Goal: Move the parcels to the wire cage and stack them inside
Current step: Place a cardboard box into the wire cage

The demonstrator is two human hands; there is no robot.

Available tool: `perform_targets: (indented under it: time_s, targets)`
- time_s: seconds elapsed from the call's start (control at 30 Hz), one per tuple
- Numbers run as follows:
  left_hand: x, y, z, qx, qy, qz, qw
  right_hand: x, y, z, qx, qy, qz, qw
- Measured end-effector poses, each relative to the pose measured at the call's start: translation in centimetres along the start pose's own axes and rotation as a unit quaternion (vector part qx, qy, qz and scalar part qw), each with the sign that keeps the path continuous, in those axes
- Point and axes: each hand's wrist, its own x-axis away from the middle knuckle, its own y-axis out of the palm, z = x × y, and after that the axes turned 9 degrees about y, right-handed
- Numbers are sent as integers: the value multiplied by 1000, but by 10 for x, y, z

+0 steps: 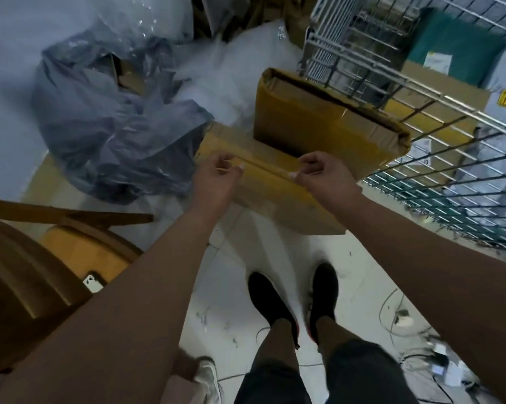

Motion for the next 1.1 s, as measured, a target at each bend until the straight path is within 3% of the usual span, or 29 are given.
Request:
perform_targets:
  time_s: [0.17,0.37,0.5,0.67,0.77,0.93,1.1]
  targets:
    - [-21,-7,-19,-117,-39,11,992,-11,-14,31,-13,47,84,995]
    - [-55,-17,-26,-219,-52,-65,972,-19,-25,54,18,67,126,990]
    - [-77,-22,-34,-215,-47,-65,973,-25,-24,69,58,88,145,984]
    - [-103,-16,-47,-137,-98,-72,983,-36,-15,87,81,183,149,968]
    - [-109,-6,-55,-108,-133,-77,982,-41,-10,97,-21,248,114,962]
    - [-95,3,-61,-118,-197,-56,972,-38,-11,125,-227,290,-30,929]
    - [-67,-11,-76,14,-305,26,952,-34,-10,136,-291,336,-35,895]
